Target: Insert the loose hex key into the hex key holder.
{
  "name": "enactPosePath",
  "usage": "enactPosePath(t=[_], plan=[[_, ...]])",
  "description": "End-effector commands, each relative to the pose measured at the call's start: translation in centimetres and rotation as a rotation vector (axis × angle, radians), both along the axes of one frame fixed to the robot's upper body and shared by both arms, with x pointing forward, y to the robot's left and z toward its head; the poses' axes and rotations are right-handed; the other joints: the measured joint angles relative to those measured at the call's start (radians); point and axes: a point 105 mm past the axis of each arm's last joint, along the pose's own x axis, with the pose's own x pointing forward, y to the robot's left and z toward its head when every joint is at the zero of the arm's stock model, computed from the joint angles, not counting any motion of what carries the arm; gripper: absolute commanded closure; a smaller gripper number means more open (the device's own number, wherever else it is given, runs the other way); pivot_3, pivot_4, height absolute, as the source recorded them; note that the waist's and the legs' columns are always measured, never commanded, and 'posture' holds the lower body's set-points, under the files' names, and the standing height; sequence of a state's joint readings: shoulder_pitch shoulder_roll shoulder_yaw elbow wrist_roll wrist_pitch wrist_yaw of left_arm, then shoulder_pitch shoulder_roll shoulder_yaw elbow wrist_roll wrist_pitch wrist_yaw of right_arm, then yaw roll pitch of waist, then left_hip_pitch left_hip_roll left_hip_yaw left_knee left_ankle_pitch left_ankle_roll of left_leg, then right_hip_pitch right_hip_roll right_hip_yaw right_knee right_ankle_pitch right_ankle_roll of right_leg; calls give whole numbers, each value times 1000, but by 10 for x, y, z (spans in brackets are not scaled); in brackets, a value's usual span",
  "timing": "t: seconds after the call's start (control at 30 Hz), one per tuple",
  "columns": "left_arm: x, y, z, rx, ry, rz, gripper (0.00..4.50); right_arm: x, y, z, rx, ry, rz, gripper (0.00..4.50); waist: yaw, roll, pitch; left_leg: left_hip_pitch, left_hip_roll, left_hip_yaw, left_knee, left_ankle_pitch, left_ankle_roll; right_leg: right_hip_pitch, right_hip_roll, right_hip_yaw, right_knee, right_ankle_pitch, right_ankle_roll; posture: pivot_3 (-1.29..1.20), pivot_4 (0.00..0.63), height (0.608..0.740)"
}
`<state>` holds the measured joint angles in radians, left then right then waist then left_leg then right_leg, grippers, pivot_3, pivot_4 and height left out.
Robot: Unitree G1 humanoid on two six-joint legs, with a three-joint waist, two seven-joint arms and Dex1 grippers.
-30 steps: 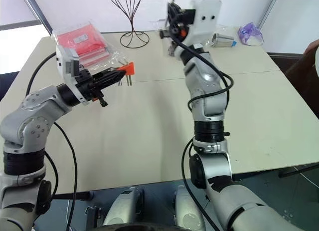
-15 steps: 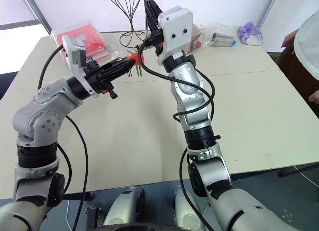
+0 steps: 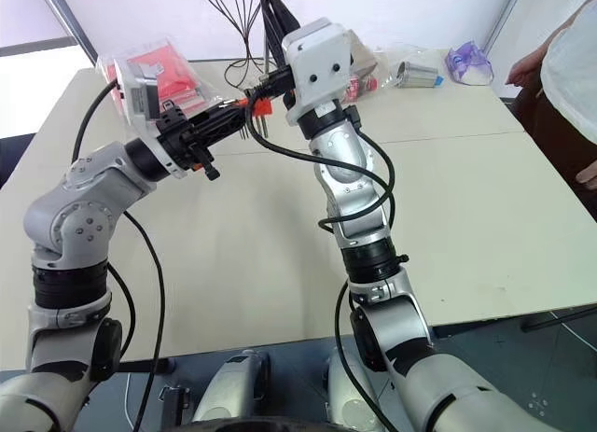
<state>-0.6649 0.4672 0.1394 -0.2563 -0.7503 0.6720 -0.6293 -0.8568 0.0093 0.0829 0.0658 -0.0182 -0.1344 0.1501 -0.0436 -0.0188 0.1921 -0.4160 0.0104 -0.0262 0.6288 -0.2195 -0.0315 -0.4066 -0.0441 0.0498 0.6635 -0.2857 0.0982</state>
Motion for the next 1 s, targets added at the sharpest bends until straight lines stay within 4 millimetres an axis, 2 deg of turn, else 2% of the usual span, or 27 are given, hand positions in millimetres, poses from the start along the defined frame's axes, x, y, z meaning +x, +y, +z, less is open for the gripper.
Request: enactPosePath(t=[0.03,1.0], plan=[[-6,-2,14,-14,-52,-15,4500,-10,3,9,11,-58,15,4438,0,0,0,0,0,0,0,0,0,0,0,0,0,0,0,0,150,740],[-12,-1,21,-56,-42,-36,4500,-9,5,2,-41,-89,-10,4438,0,0,0,0,0,0,0,0,0,0,0,0,0,0,0,0,150,740]])
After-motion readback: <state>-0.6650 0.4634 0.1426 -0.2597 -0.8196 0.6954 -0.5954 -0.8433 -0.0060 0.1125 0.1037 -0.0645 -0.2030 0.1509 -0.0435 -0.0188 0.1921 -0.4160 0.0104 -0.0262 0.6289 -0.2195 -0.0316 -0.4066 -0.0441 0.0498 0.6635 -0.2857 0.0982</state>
